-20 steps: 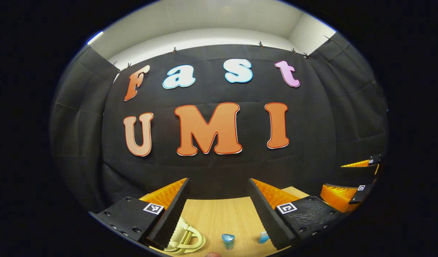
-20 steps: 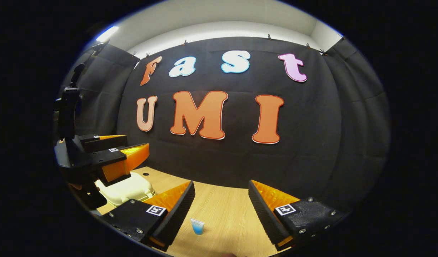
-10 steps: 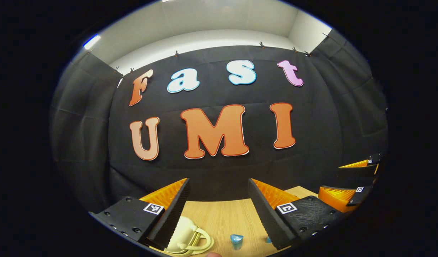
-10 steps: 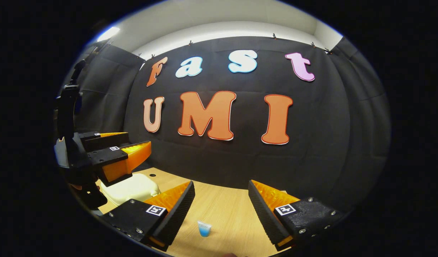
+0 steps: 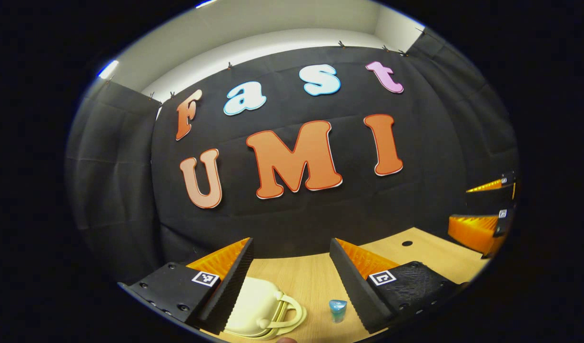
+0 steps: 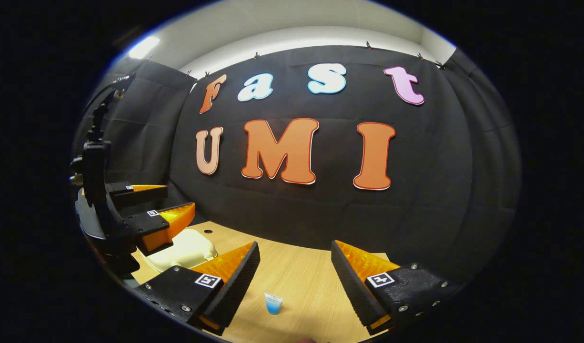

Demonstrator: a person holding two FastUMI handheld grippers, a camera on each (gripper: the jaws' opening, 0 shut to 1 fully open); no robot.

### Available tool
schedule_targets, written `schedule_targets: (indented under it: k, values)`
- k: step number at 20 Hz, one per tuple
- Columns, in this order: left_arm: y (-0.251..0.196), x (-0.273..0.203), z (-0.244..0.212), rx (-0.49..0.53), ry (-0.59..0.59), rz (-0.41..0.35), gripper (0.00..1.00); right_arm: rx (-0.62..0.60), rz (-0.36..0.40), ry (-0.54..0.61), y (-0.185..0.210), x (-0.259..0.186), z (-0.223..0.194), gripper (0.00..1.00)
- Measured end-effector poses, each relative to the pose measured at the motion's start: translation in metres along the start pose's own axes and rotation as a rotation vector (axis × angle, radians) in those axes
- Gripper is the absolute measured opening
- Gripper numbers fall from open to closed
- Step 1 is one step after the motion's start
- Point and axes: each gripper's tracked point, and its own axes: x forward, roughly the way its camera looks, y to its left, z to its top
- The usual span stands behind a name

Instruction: First open the suitcase, pack the skin care products into it, and then close the suitcase.

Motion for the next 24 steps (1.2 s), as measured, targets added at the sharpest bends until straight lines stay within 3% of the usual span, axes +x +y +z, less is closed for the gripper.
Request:
schedule_targets:
  k: [5,9,16,24]
  values:
    - [0.004,0.008,-0.037,0.146,0.069,-0.001,0.98,-0.026,0.019,0.014,-0.013,-0.005,-0.009,0.95]
    - [-0.002,0.012,-0.08,0.251,0.144,-0.074,0.98,-0.04,0.028,0.051,-0.02,-0.007,-0.022,0.95]
    - [-0.011,0.021,-0.172,0.484,0.282,-0.205,0.98,0.033,-0.102,0.091,-0.028,0.008,-0.031,0.95]
    - [-0.007,0.027,-0.245,0.643,0.39,-0.302,0.97,0.005,-0.209,0.117,-0.039,0.012,-0.036,0.95]
